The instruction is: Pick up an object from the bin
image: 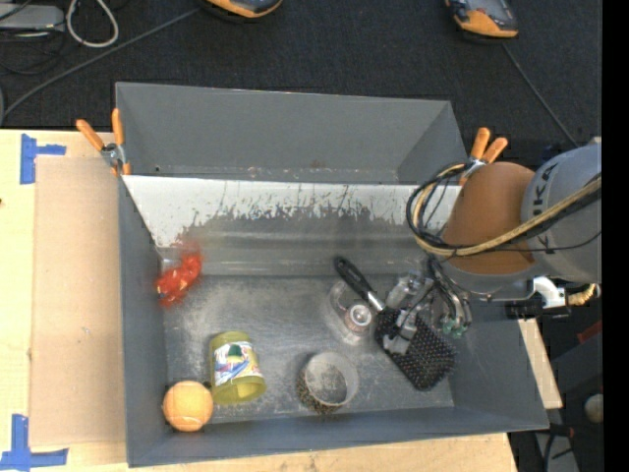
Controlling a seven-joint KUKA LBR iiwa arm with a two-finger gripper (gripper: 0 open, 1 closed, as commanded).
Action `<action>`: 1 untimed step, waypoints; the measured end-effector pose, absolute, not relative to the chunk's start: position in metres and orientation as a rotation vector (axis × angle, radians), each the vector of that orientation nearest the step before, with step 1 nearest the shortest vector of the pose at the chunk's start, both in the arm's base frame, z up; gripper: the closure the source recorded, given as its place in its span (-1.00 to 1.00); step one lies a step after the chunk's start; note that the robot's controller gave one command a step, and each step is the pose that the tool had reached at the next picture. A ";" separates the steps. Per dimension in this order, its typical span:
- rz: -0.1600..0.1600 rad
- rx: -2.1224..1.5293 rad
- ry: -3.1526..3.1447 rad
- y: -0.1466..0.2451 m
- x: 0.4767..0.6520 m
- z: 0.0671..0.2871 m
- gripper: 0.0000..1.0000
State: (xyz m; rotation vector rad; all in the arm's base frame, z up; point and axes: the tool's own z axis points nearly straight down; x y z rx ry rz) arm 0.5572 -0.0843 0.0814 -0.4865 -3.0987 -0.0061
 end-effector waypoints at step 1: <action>-0.006 -0.485 -3.099 -0.084 0.557 0.081 1.00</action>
Offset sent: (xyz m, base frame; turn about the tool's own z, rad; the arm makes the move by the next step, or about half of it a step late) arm 0.0000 0.0000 0.0000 0.0000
